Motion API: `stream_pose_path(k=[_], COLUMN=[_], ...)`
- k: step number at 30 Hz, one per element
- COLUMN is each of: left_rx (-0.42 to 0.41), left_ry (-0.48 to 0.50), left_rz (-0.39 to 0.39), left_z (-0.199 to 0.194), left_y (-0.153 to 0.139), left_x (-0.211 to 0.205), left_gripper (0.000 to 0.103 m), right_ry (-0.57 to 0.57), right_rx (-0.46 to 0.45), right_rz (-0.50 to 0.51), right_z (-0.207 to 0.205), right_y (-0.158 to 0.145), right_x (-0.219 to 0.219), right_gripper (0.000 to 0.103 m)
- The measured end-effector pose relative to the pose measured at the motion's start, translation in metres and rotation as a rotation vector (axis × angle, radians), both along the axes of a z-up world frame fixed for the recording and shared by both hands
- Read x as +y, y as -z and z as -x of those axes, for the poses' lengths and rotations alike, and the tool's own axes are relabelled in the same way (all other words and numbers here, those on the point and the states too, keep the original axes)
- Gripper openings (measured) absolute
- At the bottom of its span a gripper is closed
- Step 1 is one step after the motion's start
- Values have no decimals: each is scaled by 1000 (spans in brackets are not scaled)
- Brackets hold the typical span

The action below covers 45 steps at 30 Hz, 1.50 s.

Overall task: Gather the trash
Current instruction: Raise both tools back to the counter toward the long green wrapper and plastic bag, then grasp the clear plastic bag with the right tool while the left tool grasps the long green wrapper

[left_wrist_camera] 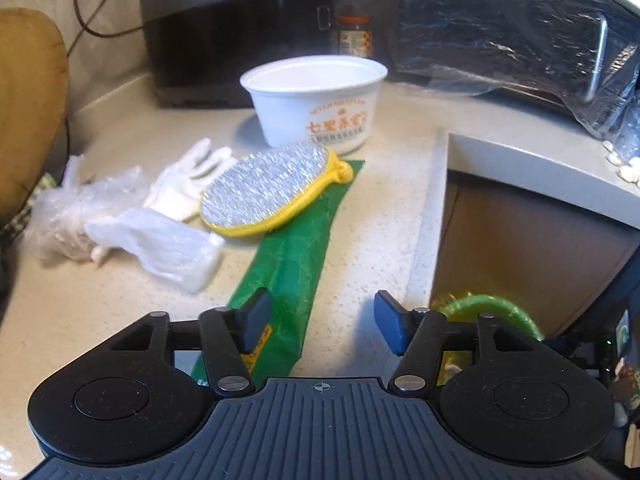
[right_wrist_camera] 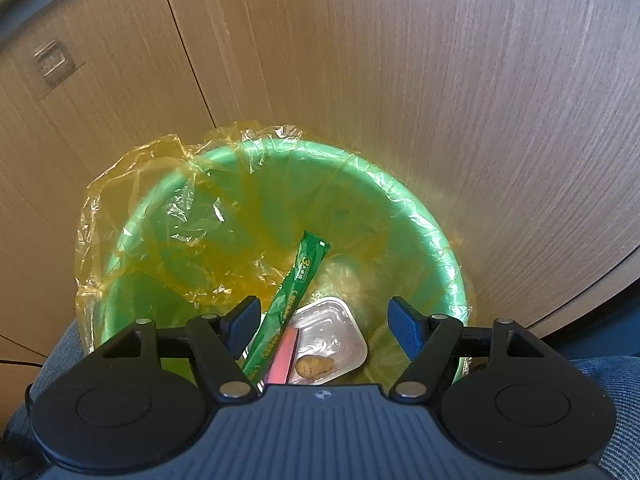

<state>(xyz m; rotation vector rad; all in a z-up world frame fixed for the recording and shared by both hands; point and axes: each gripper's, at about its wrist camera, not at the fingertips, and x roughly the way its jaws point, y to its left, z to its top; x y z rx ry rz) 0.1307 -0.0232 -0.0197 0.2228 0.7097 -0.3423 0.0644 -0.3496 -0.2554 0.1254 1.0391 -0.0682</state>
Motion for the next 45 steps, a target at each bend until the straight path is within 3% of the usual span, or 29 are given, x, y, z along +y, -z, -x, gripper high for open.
stream_pose_path(k=[3,5,9,10,11,13,15,18,23,30,38,42,45], left_rx=[-83,-84,-36,-38,-35,-21,-10,26,93,134,-8,-45,-53], left_ry=[19,17,12,5,0,2,19,53,118,78,14,-21,-48], left_rz=[-40,-90,-174,-172,-164,-140,-113,-43,57,204,149,93,44], left_z=[10,9,-6,-10,-12,-17,-22,-28,-20,5,34,36,34], left_y=[-11,-13,0,2,2,1,1,0,-2,-3,-12,-15,-10], left_x=[-1,0,1,4,6,12,17,28,56,108,133,133,128], left_gripper=[58,58,58,60,60,60,59,52,44,30,21,21,21], right_ry=[4,-11,-87,-112,-136,-178,-219,-267,-324,-408,-621,-744,-747], right_rx=[-50,-107,-305,-350,-390,-455,-493,-526,-540,-497,-322,-308,-260], right_rz=[0,11,44,49,48,29,-2,-51,-88,-79,-104,30,133], right_z=[3,2,-10,-15,-19,-30,-43,-65,-101,-143,-200,-221,-246], right_y=[-16,-40,-118,-139,-159,-195,-227,-267,-312,-331,-314,-301,-282], right_x=[1,5,29,37,46,63,81,107,156,224,338,406,438], right_gripper=[71,71,72,77,84,88,88,88,88,88,88,88,88])
